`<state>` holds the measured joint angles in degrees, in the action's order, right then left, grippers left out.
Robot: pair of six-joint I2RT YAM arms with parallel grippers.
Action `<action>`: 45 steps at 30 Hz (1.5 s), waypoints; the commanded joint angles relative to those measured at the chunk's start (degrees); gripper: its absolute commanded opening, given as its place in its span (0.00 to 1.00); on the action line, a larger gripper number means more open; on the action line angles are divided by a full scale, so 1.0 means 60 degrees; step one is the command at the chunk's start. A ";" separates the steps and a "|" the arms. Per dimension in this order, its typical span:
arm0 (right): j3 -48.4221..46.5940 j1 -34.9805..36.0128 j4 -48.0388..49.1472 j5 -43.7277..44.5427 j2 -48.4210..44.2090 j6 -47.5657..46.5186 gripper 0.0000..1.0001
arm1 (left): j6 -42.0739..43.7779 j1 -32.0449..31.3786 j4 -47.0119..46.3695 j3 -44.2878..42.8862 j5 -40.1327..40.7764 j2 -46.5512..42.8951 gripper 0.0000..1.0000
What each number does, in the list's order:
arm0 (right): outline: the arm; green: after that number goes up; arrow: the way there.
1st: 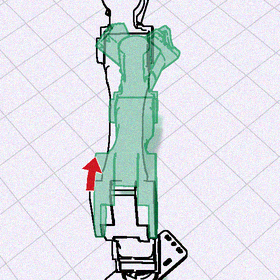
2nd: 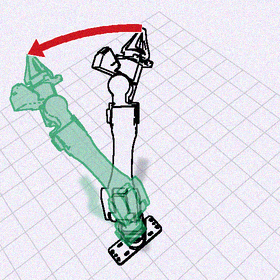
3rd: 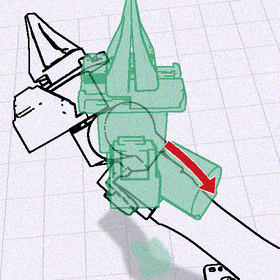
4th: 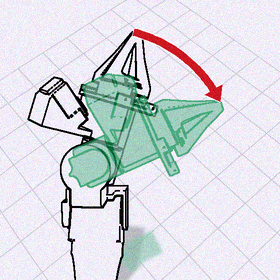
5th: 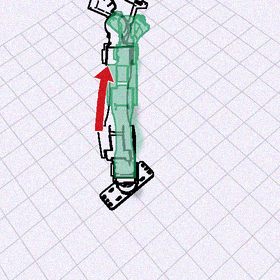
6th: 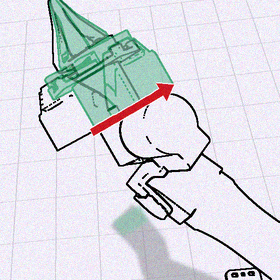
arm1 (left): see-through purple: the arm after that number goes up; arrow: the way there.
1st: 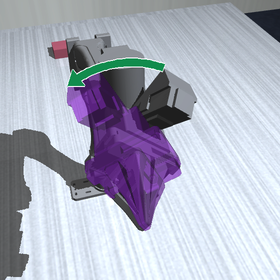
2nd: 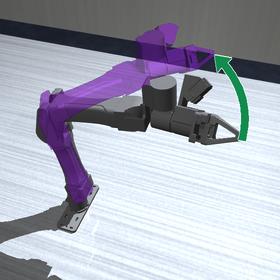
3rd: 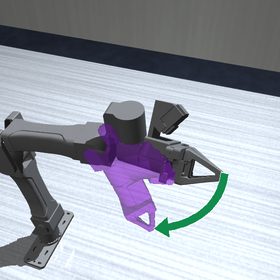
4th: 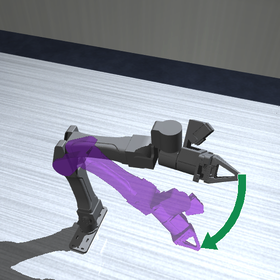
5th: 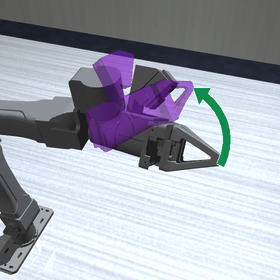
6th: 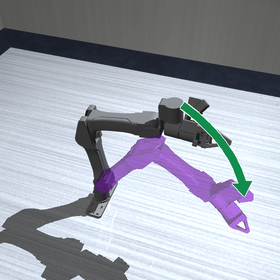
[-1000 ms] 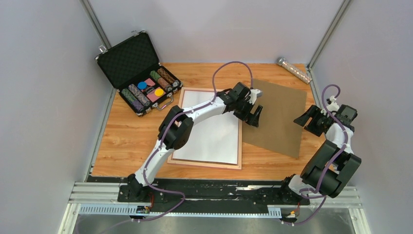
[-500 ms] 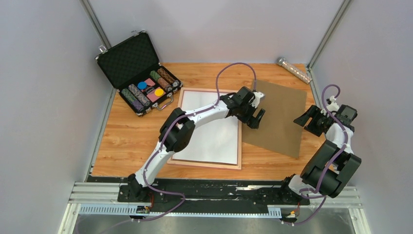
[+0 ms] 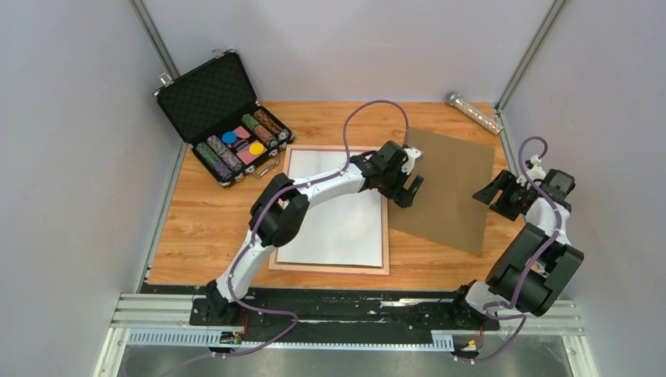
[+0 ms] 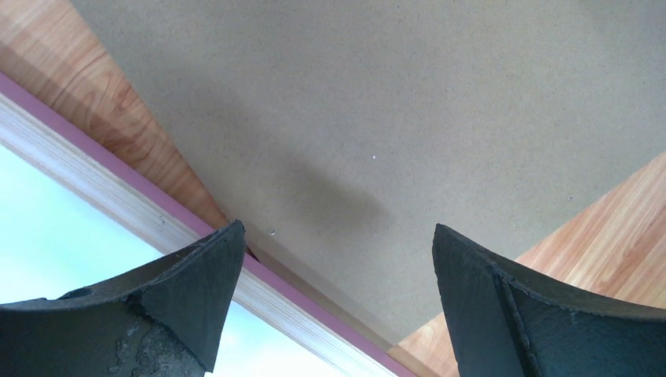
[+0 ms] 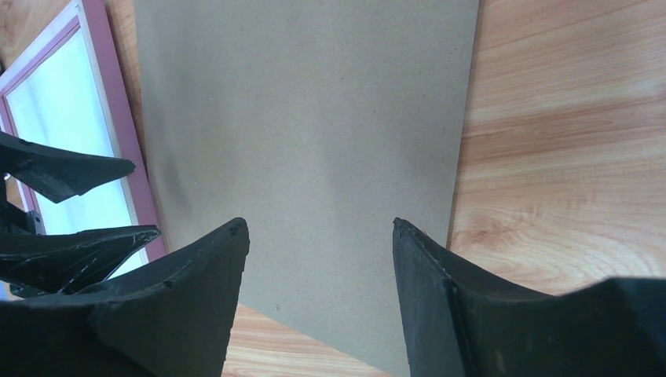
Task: Put the photo into the frame
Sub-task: Turn over the photo frame item at the center of the board.
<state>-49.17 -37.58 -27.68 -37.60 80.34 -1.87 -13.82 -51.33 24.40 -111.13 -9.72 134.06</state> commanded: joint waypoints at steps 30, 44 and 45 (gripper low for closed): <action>-0.0375 0.0082 -0.0193 -0.0060 0.0464 -0.0305 0.65 | 0.0289 0.0261 0.1953 -0.3869 0.1721 0.2709 0.99; -0.0346 0.0080 -0.0207 -0.0276 0.0502 -0.0256 0.65 | -0.0974 0.0109 0.1840 -0.3282 0.2583 0.2769 1.00; -0.0346 0.0082 -0.0224 -0.0293 0.0498 -0.0259 0.65 | -0.1123 0.0098 0.1815 -0.3211 0.2519 0.2766 1.00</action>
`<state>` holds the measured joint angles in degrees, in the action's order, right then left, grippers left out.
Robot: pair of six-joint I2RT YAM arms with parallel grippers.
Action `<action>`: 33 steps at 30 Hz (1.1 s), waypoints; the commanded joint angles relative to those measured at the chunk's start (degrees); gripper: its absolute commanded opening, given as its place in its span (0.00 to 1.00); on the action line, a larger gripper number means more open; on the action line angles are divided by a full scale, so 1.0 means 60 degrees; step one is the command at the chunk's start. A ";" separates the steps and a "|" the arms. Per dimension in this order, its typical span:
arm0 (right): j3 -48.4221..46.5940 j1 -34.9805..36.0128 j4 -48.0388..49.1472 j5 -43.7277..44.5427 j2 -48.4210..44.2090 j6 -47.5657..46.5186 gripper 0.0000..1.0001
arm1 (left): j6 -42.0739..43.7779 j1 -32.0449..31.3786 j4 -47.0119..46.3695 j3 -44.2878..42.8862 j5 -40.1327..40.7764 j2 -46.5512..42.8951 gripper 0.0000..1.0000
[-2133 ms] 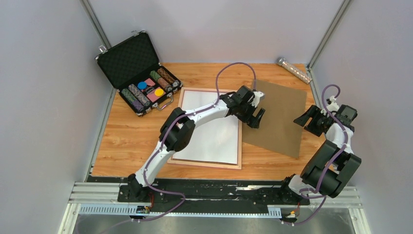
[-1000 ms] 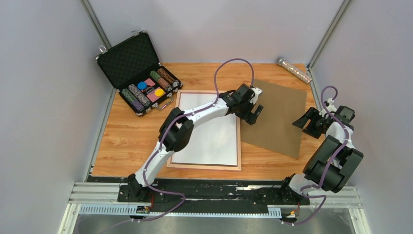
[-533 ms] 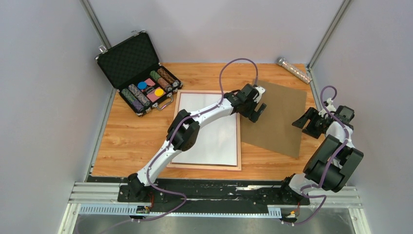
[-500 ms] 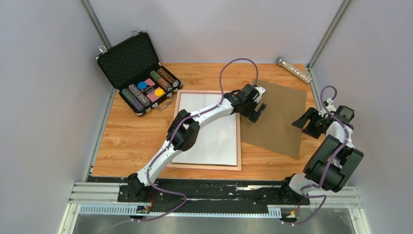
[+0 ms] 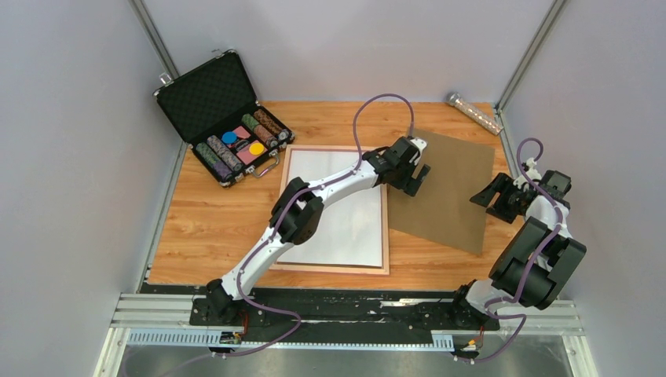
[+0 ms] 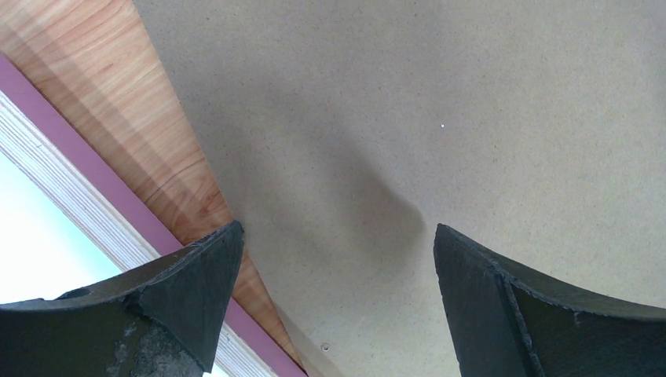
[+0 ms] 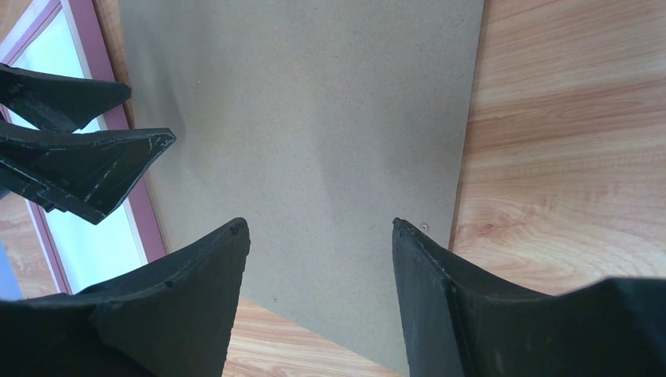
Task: Put the photo into the frame
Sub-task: Turn over the photo frame item at the center of the board.
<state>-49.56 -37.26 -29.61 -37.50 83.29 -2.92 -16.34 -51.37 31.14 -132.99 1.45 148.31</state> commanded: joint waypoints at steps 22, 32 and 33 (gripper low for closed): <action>-0.0238 -0.0016 0.0055 -0.0489 -0.0069 -0.0144 0.65 | -0.2247 -0.0359 0.0344 0.1654 -0.1416 -0.0278 1.00; -0.0395 -0.0016 0.0032 0.0478 0.0465 -0.0189 0.65 | -0.2449 -0.0546 0.0238 0.1815 -0.1711 -0.0457 1.00; -0.0454 -0.0018 0.0009 0.0560 0.0614 -0.0175 0.65 | -0.2452 -0.0548 0.0222 0.1832 -0.1752 -0.0466 1.00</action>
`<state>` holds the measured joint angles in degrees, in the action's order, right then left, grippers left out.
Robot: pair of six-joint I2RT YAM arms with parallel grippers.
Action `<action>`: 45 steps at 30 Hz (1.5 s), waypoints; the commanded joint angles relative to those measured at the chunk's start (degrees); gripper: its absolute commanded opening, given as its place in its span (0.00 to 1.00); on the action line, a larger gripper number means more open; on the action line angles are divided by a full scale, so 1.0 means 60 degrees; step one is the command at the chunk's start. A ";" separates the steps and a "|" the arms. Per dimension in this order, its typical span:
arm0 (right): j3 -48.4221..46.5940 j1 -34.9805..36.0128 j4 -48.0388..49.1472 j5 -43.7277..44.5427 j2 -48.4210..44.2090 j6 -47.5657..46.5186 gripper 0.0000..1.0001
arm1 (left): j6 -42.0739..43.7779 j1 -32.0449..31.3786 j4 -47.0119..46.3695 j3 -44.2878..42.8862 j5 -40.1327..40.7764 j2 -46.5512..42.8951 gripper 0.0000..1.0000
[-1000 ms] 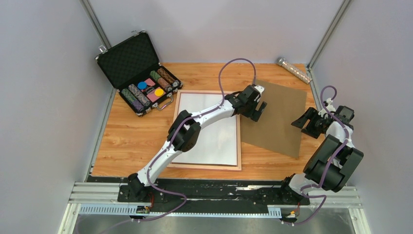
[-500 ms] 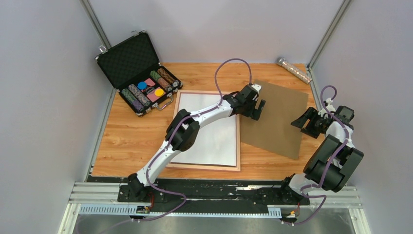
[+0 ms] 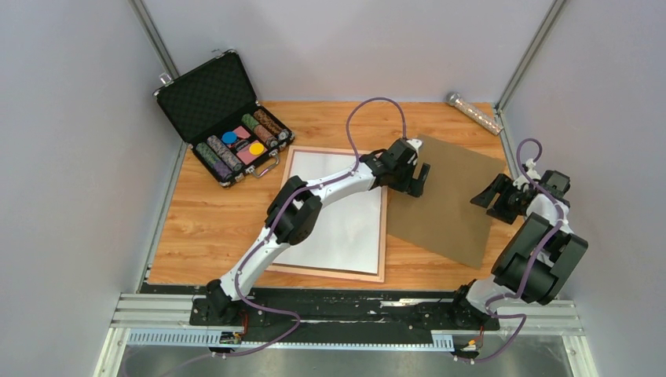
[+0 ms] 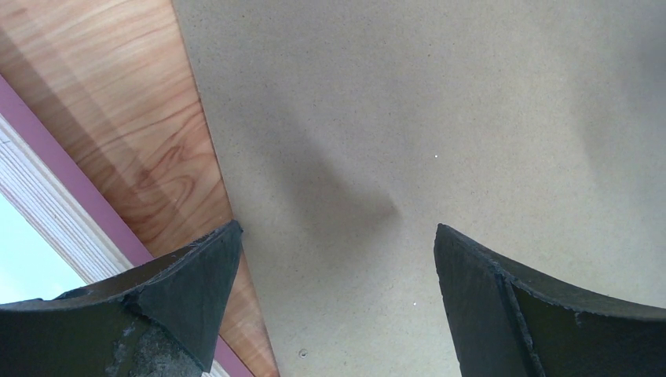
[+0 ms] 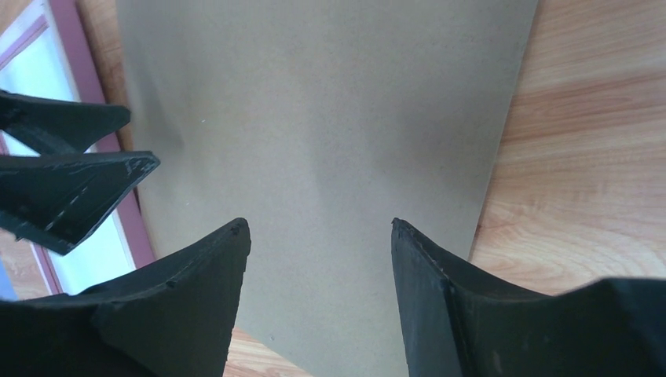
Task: Put the photo into the frame
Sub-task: Turn over the photo frame item at the center of the board.
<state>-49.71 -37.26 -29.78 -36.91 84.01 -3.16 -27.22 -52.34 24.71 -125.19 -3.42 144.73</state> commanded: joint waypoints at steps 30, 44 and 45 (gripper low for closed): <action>-0.1129 -0.0178 0.0602 0.2312 0.1935 -0.0788 0.64 | -0.0442 -0.0348 0.1270 0.0602 -0.1342 0.0195 1.00; -0.1873 -0.0159 0.0684 0.1558 0.3065 -0.0198 0.64 | -0.1445 -0.0271 0.0379 0.1272 -0.2952 0.0285 1.00; -0.1951 -0.0150 0.0678 0.1508 0.3163 -0.0172 0.64 | -0.1494 -0.0271 0.0342 0.1276 -0.3036 0.0320 1.00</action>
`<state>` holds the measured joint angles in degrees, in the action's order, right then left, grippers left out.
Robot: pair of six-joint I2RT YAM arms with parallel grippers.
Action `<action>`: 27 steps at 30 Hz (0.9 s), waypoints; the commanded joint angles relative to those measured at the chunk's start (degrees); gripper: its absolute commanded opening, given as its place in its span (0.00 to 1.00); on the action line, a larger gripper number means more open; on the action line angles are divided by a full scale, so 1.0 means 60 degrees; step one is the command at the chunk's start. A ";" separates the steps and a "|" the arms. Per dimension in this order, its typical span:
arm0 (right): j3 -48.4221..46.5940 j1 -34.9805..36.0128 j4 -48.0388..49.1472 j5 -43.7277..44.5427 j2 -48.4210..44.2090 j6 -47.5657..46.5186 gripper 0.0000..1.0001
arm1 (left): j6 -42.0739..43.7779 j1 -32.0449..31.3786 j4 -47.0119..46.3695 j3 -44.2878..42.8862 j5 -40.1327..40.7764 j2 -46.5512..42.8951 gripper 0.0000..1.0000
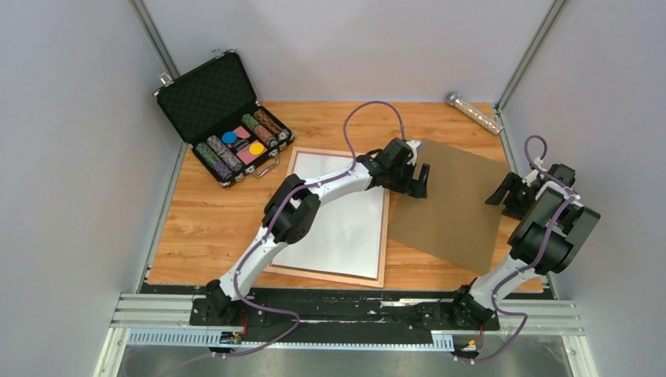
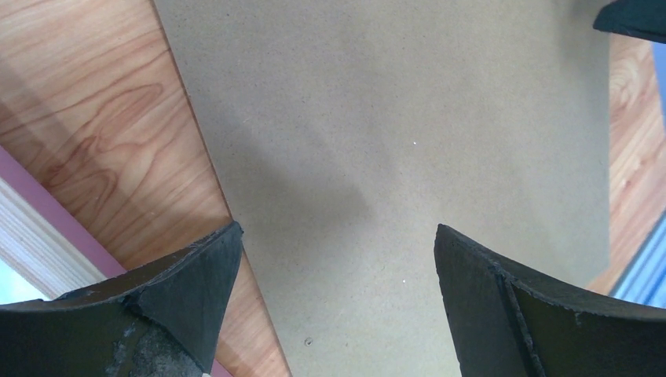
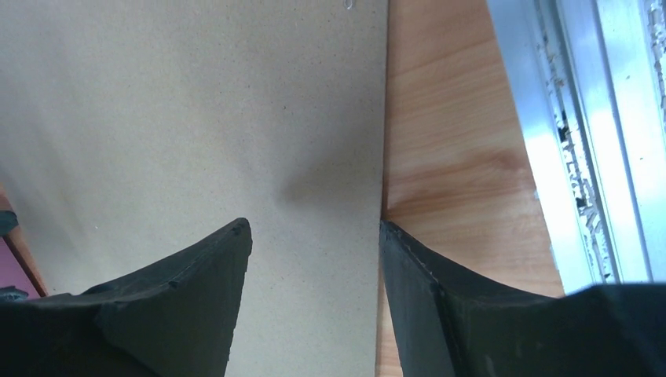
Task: Put the photo into the frame
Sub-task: Turn over the photo frame item at the center of the board.
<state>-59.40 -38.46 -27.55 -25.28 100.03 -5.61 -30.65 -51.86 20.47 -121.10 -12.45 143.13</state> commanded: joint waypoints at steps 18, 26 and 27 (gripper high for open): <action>-0.0977 0.0565 0.0250 -0.0407 0.0980 0.0134 0.62 | -0.0921 -0.0194 0.0969 0.1489 -0.1117 -0.0323 1.00; -0.0766 0.0460 0.0231 0.0170 0.0569 -0.0351 0.63 | -0.0673 -0.0038 0.1161 0.1813 -0.0100 -0.0809 1.00; -0.0757 0.0425 0.0229 0.0207 0.0533 -0.0385 0.63 | -0.0647 -0.0033 0.1167 0.1806 -0.0053 -0.0845 1.00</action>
<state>-64.97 -35.79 -24.16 -24.97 105.03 -6.37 -35.79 -51.90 18.90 -112.68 -17.56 138.21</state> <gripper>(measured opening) 0.627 0.996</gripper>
